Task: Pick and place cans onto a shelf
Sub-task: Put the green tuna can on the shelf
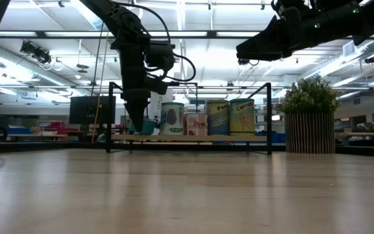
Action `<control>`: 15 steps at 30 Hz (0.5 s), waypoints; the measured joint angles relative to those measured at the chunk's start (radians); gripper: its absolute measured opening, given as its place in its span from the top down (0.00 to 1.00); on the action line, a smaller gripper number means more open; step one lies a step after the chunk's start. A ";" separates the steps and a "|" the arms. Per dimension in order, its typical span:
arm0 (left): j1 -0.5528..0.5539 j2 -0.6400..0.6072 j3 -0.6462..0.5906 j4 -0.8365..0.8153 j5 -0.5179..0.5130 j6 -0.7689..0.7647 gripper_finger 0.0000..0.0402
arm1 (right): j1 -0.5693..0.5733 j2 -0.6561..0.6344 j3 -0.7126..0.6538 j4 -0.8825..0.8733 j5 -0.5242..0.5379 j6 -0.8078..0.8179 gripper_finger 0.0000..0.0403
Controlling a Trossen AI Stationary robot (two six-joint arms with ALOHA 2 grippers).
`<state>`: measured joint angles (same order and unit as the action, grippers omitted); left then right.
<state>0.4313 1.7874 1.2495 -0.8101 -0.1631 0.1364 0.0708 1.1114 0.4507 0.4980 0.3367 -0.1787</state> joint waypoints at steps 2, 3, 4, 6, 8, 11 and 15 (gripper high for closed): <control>0.000 0.000 0.000 0.000 0.000 -0.008 0.21 | 0.000 0.000 0.000 0.000 0.000 0.000 0.13; 0.000 0.000 0.000 0.000 0.000 -0.010 0.21 | 0.000 0.000 0.000 0.000 0.000 0.000 0.13; 0.003 0.000 0.000 0.000 0.000 -0.016 0.21 | 0.000 0.000 0.000 0.000 0.000 0.000 0.13; 0.007 0.000 0.000 0.000 0.000 -0.020 0.21 | 0.000 0.000 0.000 0.000 0.000 0.000 0.13; 0.010 0.000 0.000 0.000 0.000 -0.021 0.21 | 0.000 0.000 0.000 0.000 0.000 0.000 0.13; 0.016 0.000 0.000 0.001 -0.004 -0.020 0.21 | 0.000 0.000 0.000 0.000 0.000 0.000 0.13; 0.016 0.000 0.000 0.001 -0.004 -0.020 0.21 | 0.000 0.000 0.000 0.000 0.000 0.000 0.13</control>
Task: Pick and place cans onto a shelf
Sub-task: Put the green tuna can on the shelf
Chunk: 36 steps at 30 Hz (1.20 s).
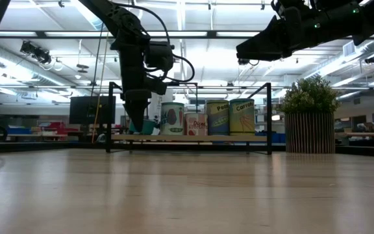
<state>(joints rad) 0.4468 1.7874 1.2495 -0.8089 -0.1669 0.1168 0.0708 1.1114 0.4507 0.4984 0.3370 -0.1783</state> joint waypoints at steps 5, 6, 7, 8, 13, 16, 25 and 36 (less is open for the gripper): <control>-0.002 0.000 0.000 0.000 0.000 -0.001 0.21 | 0.000 0.000 0.000 0.000 0.000 0.000 0.13; -0.002 0.000 0.000 0.000 0.000 -0.001 0.21 | 0.000 0.000 0.000 0.000 0.000 0.000 0.13; -0.002 0.000 0.000 0.000 0.000 -0.001 0.21 | 0.000 0.000 0.000 0.000 0.000 0.000 0.13; -0.002 0.000 0.000 0.000 0.000 -0.001 0.21 | 0.000 0.000 0.000 0.000 0.000 0.000 0.13; -0.002 0.000 0.000 0.001 0.000 -0.001 0.21 | 0.000 0.000 0.000 0.000 0.000 0.000 0.13; -0.002 0.000 0.000 0.002 0.000 -0.001 0.21 | 0.000 0.000 0.000 0.000 0.000 0.000 0.13; -0.002 0.000 0.000 0.014 -0.001 -0.026 0.21 | 0.000 0.000 0.000 0.000 0.000 0.000 0.13; -0.012 0.000 0.000 0.025 -0.005 -0.059 0.21 | 0.000 0.000 0.000 0.000 0.000 0.000 0.13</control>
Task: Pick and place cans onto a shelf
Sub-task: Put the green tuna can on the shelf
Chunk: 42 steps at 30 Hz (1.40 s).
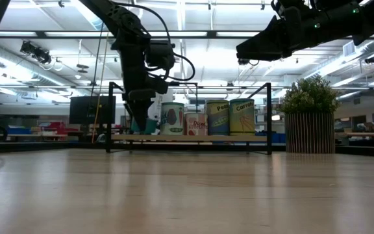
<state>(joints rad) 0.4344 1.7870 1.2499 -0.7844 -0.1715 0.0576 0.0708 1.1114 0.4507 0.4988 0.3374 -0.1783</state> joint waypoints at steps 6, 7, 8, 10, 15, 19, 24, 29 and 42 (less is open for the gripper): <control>-0.012 0.000 0.000 0.002 0.001 0.002 0.21 | 0.000 0.000 0.000 0.000 0.000 0.000 0.13; -0.012 0.000 0.000 0.005 -0.002 0.002 0.21 | 0.000 0.000 0.000 0.000 0.000 0.000 0.13; -0.012 0.000 0.000 0.010 -0.009 0.000 0.21 | 0.000 0.000 0.000 0.000 0.000 0.000 0.13; -0.013 0.000 0.000 0.012 -0.015 -0.001 0.21 | 0.000 0.000 0.000 0.000 0.000 0.000 0.13; -0.007 0.000 0.000 0.008 -0.019 0.016 0.21 | 0.000 0.000 0.000 0.000 0.000 0.000 0.13; -0.007 0.000 0.000 -0.011 -0.019 0.029 0.21 | 0.000 0.000 0.000 0.000 0.000 0.000 0.13; -0.007 0.000 0.000 -0.034 -0.018 0.017 0.21 | 0.000 0.000 0.000 0.000 0.000 0.000 0.13; -0.012 0.000 0.000 -0.034 -0.019 0.006 0.21 | 0.000 0.000 0.000 0.000 0.000 0.000 0.13; -0.018 0.000 0.000 -0.020 -0.014 0.041 0.21 | 0.000 0.000 0.000 0.000 0.000 0.000 0.13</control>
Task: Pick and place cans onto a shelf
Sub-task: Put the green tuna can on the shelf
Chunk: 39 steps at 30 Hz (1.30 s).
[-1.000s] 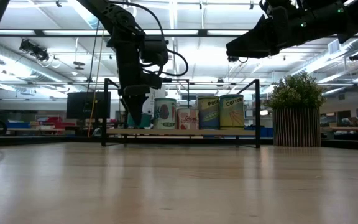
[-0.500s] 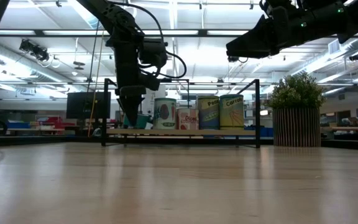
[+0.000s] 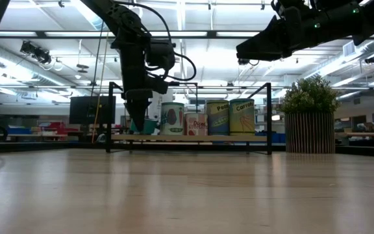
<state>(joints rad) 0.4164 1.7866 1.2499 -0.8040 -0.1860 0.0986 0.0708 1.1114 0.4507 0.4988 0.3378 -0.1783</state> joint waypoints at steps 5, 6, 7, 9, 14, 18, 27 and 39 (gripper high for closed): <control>0.001 0.000 0.000 0.000 0.007 0.003 0.13 | 0.000 0.000 0.000 0.000 0.000 0.000 0.13; 0.001 0.000 0.000 0.000 0.007 0.007 0.10 | 0.000 0.000 0.000 0.000 0.000 0.000 0.13; 0.001 0.000 0.000 0.000 0.007 0.013 0.07 | 0.000 0.000 0.000 0.000 0.000 0.000 0.13; 0.002 0.000 0.000 0.001 0.007 0.021 0.02 | 0.000 0.000 0.000 0.000 0.000 0.000 0.13; 0.004 0.000 0.000 0.014 0.000 0.020 0.02 | 0.000 0.000 0.000 0.000 0.000 0.000 0.13; 0.008 0.000 0.000 0.019 -0.015 0.012 0.01 | 0.000 0.000 0.000 0.000 0.000 0.000 0.13; 0.007 0.000 0.000 0.032 -0.039 0.010 0.00 | 0.000 0.000 0.000 0.000 0.000 0.000 0.13; -0.009 -0.057 0.000 0.033 -0.064 -0.012 0.00 | 0.000 0.000 0.000 0.000 0.000 0.000 0.13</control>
<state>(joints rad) 0.4069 1.7293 1.2499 -0.7712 -0.2495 0.0862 0.0708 1.1114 0.4507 0.4992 0.3378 -0.1780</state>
